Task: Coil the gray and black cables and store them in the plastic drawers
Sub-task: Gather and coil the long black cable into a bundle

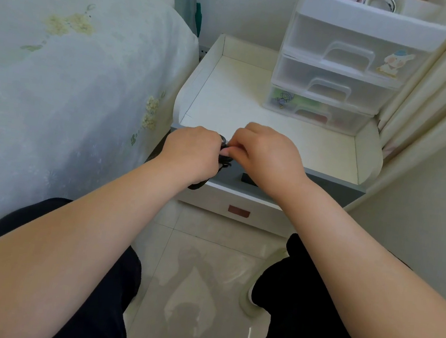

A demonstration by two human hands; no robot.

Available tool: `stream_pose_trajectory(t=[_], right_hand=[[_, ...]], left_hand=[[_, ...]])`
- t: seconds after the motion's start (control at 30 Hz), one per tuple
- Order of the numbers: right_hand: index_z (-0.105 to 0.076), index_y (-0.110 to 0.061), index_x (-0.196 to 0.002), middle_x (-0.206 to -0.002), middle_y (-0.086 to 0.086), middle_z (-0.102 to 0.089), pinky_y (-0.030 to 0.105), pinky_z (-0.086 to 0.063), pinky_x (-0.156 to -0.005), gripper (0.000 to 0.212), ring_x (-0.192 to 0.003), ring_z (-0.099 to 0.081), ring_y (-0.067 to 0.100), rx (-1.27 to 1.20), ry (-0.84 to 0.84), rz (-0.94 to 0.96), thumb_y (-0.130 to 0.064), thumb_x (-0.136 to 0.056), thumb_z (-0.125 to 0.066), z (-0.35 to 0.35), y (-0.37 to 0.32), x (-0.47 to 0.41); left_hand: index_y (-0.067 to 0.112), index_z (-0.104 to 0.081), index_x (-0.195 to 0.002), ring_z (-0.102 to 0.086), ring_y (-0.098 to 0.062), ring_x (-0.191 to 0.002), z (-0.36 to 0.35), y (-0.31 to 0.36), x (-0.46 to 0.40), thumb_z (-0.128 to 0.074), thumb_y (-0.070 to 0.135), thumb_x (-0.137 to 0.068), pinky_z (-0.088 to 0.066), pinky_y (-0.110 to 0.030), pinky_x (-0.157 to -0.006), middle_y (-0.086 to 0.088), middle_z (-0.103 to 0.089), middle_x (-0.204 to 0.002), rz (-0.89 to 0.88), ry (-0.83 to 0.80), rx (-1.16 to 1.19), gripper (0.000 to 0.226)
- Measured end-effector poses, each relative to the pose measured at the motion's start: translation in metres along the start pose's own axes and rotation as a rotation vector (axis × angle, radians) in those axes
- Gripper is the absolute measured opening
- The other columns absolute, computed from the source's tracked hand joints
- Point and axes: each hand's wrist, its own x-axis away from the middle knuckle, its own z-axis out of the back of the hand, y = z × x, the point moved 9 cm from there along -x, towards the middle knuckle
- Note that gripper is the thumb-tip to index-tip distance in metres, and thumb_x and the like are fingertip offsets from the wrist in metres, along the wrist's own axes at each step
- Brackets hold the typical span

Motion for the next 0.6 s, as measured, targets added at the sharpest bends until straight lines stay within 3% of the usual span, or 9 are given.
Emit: stream_pose_trajectory(t=[0.2,0.27,0.33,0.5,0.6], right_hand=[[-0.061,-0.009,-0.099,-0.096,0.011,-0.054,0.034,-0.029,-0.057,0.030,-0.083,-0.050,0.031,0.186,-0.010,0.089,-0.035,-0.097,-0.046,-0.008,-0.006,-0.003],[-0.056,-0.008,-0.096,-0.086,0.009,-0.050,0.034,-0.026,-0.057,0.029,-0.073,-0.044,0.030,0.193,-0.074,0.039,-0.031,-0.100,-0.038,-0.014,-0.006,-0.003],[-0.045,-0.011,-0.080,-0.071,0.003,-0.043,0.032,-0.024,-0.052,0.027,-0.066,-0.042,0.028,0.152,-0.150,-0.064,-0.026,-0.099,-0.035,-0.023,-0.001,-0.003],[-0.034,-0.013,-0.055,-0.054,0.001,-0.039,0.028,-0.024,-0.050,0.041,-0.051,-0.033,0.018,-0.381,-0.253,-0.470,-0.024,-0.094,-0.042,-0.046,0.024,0.002],[-0.053,-0.010,-0.063,-0.053,0.000,-0.052,0.022,-0.033,-0.050,0.041,-0.043,-0.040,0.010,-0.632,-0.250,-0.461,-0.034,-0.095,-0.049,-0.033,0.023,0.006]], left_hand=[[0.021,-0.062,-0.091,-0.049,-0.021,-0.067,-0.002,0.009,0.001,-0.056,0.032,-0.087,-0.022,-0.024,-0.044,0.004,-0.046,-0.067,-0.018,-0.002,0.003,0.014],[0.021,-0.063,-0.089,-0.049,-0.020,-0.066,-0.002,0.008,0.001,-0.056,0.029,-0.086,-0.022,-0.024,-0.044,0.004,-0.047,-0.067,-0.007,0.010,0.006,0.011],[0.022,-0.063,-0.087,-0.047,-0.019,-0.063,-0.002,0.010,0.002,-0.054,0.024,-0.085,-0.021,-0.024,-0.043,0.005,-0.044,-0.063,-0.003,0.018,-0.015,0.009],[0.021,-0.064,-0.089,-0.047,-0.019,-0.062,-0.002,0.013,0.006,-0.056,0.023,-0.086,-0.019,-0.024,-0.044,0.004,-0.050,-0.068,-0.021,0.056,-0.031,0.009],[0.022,-0.055,-0.085,-0.050,-0.021,-0.067,0.000,0.005,0.004,-0.055,0.041,-0.086,-0.029,-0.025,-0.046,0.003,-0.051,-0.072,0.029,-0.041,0.068,0.020]])
